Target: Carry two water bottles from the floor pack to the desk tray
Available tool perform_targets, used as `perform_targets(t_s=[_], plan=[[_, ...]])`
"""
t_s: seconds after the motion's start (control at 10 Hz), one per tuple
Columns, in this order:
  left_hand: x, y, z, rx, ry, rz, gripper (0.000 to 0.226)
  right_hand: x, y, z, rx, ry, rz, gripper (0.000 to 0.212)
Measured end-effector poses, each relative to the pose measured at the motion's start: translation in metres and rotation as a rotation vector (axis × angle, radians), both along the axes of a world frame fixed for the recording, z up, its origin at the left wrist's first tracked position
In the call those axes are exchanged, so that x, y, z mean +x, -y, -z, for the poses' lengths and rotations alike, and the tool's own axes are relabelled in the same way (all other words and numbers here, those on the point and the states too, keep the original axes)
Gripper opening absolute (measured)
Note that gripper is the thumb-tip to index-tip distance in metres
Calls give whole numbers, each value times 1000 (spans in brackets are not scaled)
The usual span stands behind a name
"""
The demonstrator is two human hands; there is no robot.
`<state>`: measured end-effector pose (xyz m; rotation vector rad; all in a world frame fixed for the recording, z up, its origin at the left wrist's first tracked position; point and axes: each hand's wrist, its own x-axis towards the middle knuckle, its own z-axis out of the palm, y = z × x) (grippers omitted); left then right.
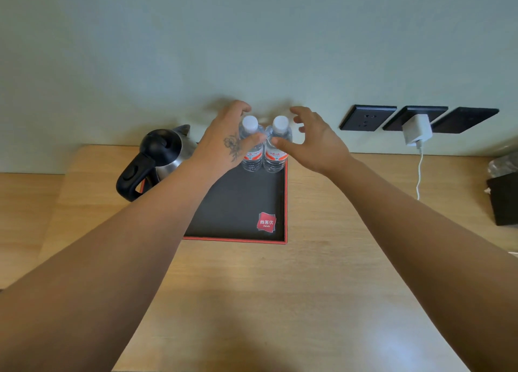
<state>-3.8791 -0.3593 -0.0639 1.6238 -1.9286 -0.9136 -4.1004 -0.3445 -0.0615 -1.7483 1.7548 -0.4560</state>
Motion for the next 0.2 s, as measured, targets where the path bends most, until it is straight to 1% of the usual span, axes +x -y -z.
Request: perform_targets(t_s=[0.1, 0.2], plan=[[-4, -9, -24, -68, 22, 11, 56, -4, -2, -20, -81, -97, -9, 87], [-7, -17, -40, -191, 41, 29, 50, -4, -10, -35, -200, -139, -47, 86]])
